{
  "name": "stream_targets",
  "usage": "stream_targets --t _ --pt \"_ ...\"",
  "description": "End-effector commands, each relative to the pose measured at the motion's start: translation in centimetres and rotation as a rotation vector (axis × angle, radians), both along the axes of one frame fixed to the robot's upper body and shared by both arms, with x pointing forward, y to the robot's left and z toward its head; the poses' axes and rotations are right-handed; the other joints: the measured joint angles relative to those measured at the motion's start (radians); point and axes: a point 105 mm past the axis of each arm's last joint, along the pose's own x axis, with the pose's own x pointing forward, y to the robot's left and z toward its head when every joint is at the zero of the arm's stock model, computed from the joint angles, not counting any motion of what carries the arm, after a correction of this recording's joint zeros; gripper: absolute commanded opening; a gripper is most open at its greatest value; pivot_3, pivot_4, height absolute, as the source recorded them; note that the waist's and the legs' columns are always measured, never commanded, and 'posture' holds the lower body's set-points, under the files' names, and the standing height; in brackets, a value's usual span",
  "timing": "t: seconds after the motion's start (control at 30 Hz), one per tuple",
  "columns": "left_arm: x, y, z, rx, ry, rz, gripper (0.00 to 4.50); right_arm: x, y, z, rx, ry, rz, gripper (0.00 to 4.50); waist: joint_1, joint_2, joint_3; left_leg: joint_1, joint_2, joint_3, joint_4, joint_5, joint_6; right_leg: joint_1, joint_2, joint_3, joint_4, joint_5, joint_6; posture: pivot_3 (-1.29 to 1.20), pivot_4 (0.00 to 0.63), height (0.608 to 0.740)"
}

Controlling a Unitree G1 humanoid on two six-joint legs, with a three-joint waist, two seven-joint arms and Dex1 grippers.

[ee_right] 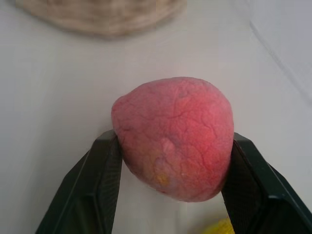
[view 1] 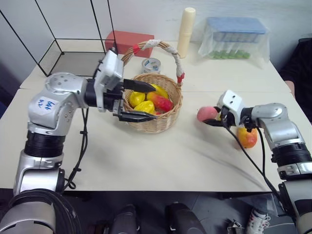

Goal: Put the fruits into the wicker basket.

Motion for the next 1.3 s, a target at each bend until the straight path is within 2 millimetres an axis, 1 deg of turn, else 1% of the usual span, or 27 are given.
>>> stream_targets --t 0.03,0.1,0.17,0.2,0.27,0.3,0.33,0.4,0.5,0.53,0.63,0.73,0.8,0.83,0.87,1.0,1.07,1.13,1.23,1.3 --pt "0.3 2.6 0.5 -0.022 -0.012 0.101 4.50 -2.9 2.6 4.9 0.141 -0.053 0.136 2.35 -0.004 0.000 0.000 0.000 0.000 0.000 0.000 0.000 0.000 0.000 0.000 0.000 0.000 0.000 0.000 0.00 0.150 0.740" --pt "0.4 3.5 0.5 -0.024 -0.010 0.137 4.50 -4.0 4.1 6.2 0.197 -0.051 0.169 2.35 -0.003 0.000 0.000 0.001 0.001 0.000 0.000 0.000 -0.001 0.000 0.001 -0.001 0.001 0.000 0.000 0.00 0.150 0.740" --pt "0.3 4.4 0.7 -0.037 -0.012 0.174 4.50 -4.9 6.5 7.4 0.243 -0.052 0.207 2.35 -0.002 0.000 0.000 0.001 0.001 -0.001 0.000 0.000 -0.001 0.000 0.000 -0.001 0.001 0.000 -0.001 0.00 0.150 0.740" --pt "0.2 4.6 0.8 -0.042 -0.013 0.184 4.50 -5.2 7.4 7.8 0.253 -0.052 0.220 2.35 -0.001 0.000 0.000 0.000 0.001 -0.001 0.000 0.000 -0.001 0.000 0.000 -0.001 0.000 0.000 -0.001 0.00 0.150 0.740" --pt "0.0 4.5 0.9 -0.053 -0.019 0.183 4.50 -4.1 10.7 7.5 0.245 -0.076 0.201 2.35 -0.003 0.000 0.000 0.000 0.001 -0.001 0.000 0.000 -0.001 0.000 -0.001 -0.001 0.001 0.000 -0.001 0.00 0.150 0.740" --pt "-0.1 4.3 0.8 -0.054 -0.021 0.179 4.50 -3.1 11.8 7.4 0.251 -0.079 0.149 2.35 -0.005 0.000 0.000 0.000 0.001 -0.001 0.000 0.000 -0.001 0.000 -0.001 -0.001 0.001 0.000 -0.001 0.00 0.150 0.740" --pt "-0.2 4.1 0.8 -0.057 -0.023 0.175 4.50 -2.4 12.5 7.6 0.264 -0.087 0.112 2.91 -0.005 0.000 0.000 0.001 0.001 -0.001 0.000 0.000 -0.001 0.000 -0.001 -0.001 0.001 -0.001 -0.001 0.00 0.150 0.740" --pt "-0.3 3.7 0.8 -0.064 -0.026 0.165 4.50 -1.7 13.1 7.7 0.265 -0.096 0.085 3.25 -0.004 0.000 0.000 0.000 0.001 -0.001 0.000 0.000 -0.001 -0.002 -0.001 -0.001 0.003 -0.001 -0.001 0.00 0.150 0.740" --pt "-0.5 3.3 0.9 -0.069 -0.030 0.156 4.50 -1.9 13.4 7.6 0.237 -0.098 0.098 4.29 0.012 0.000 0.000 -0.003 -0.001 -0.002 0.000 0.000 -0.001 -0.005 -0.002 -0.002 0.004 -0.001 -0.002 0.00 0.150 0.740" --pt "-0.5 3.3 1.0 -0.070 -0.031 0.154 4.50 -2.0 13.3 7.7 0.232 -0.097 0.103 4.47 0.015 0.000 0.000 -0.004 -0.002 -0.002 0.000 -0.001 0.000 -0.005 -0.003 -0.002 0.006 -0.001 -0.002 0.00 0.150 0.740" --pt "-0.5 3.1 1.1 -0.074 -0.034 0.148 4.50 -3.5 11.9 8.7 0.248 -0.090 0.116 4.47 0.019 0.000 0.000 -0.007 -0.004 -0.001 0.002 -0.002 0.003 -0.008 -0.006 -0.003 0.008 -0.001 -0.002 0.00 0.150 0.740" --pt "-0.6 2.8 0.9 -0.077 -0.028 0.131 4.50 -4.8 9.3 9.6 0.290 -0.077 0.072 4.47 0.024 0.000 0.000 -0.016 -0.003 -0.002 0.004 -0.002 0.003 -0.016 -0.006 -0.004 0.010 -0.001 -0.002 0.00 0.150 0.740" --pt "-0.7 2.4 0.7 -0.079 -0.020 0.118 4.50 -5.4 7.2 9.7 0.301 -0.070 0.010 4.47 0.025 0.000 0.000 -0.016 -0.003 -0.002 0.004 -0.002 0.003 -0.016 -0.006 -0.004 0.010 -0.001 -0.002 0.00 0.150 0.740" --pt "-0.8 2.3 0.6 -0.080 -0.017 0.115 4.50 -5.6 6.5 9.7 0.305 -0.068 -0.016 4.47 0.025 0.000 0.000 -0.016 -0.003 -0.002 0.004 -0.002 0.003 -0.016 -0.006 -0.004 0.009 -0.001 -0.002 0.00 0.150 0.740" --pt "-0.8 2.1 0.4 -0.082 -0.013 0.108 4.50 -5.6 5.2 9.5 0.305 -0.068 -0.074 4.47 0.024 0.000 0.000 -0.016 -0.003 -0.002 0.004 -0.001 0.003 -0.016 -0.005 -0.004 0.009 -0.001 -0.002 0.00 0.150 0.740" --pt "-1.2 0.9 0.2 -0.100 0.005 0.062 4.50 -4.5 -1.0 7.9 0.298 -0.072 -0.388 4.47 0.024 0.000 0.000 -0.016 -0.003 -0.001 0.004 -0.001 0.002 -0.016 -0.005 -0.003 0.008 -0.001 -0.002 0.00 0.150 0.740" --pt "-1.5 0.2 0.1 -0.108 0.010 0.031 4.50 -3.8 -3.6 6.5 0.320 -0.058 -0.540 4.47 0.020 0.000 0.000 -0.015 -0.003 0.000 0.004 0.000 0.002 -0.016 -0.004 -0.002 0.008 -0.001 -0.002 0.00 0.150 0.740" --pt "-1.8 -0.3 0.2 -0.116 0.018 0.000 4.50 -3.1 -5.6 5.1 0.347 -0.032 -0.676 4.47 0.017 0.000 0.000 -0.015 -0.002 0.000 0.003 0.001 0.001 -0.016 -0.003 -0.001 0.008 -0.001 -0.002 0.00 0.150 0.740" --pt "-2.2 -0.8 0.4 -0.123 0.024 -0.033 4.50 -1.9 -7.5 3.5 0.402 0.012 -0.825 4.47 0.009 0.000 0.000 -0.015 -0.001 0.001 0.003 0.002 -0.001 -0.017 -0.002 0.000 0.008 -0.001 -0.002 0.00 0.150 0.740" --pt "-2.3 -1.1 0.5 -0.123 0.020 -0.047 4.50 -1.1 -7.9 2.4 0.455 0.062 -0.881 4.47 0.001 0.000 0.000 -0.014 -0.001 0.001 0.003 0.003 -0.001 -0.017 -0.001 0.000 0.008 -0.001 -0.002 0.00 0.150 0.740"
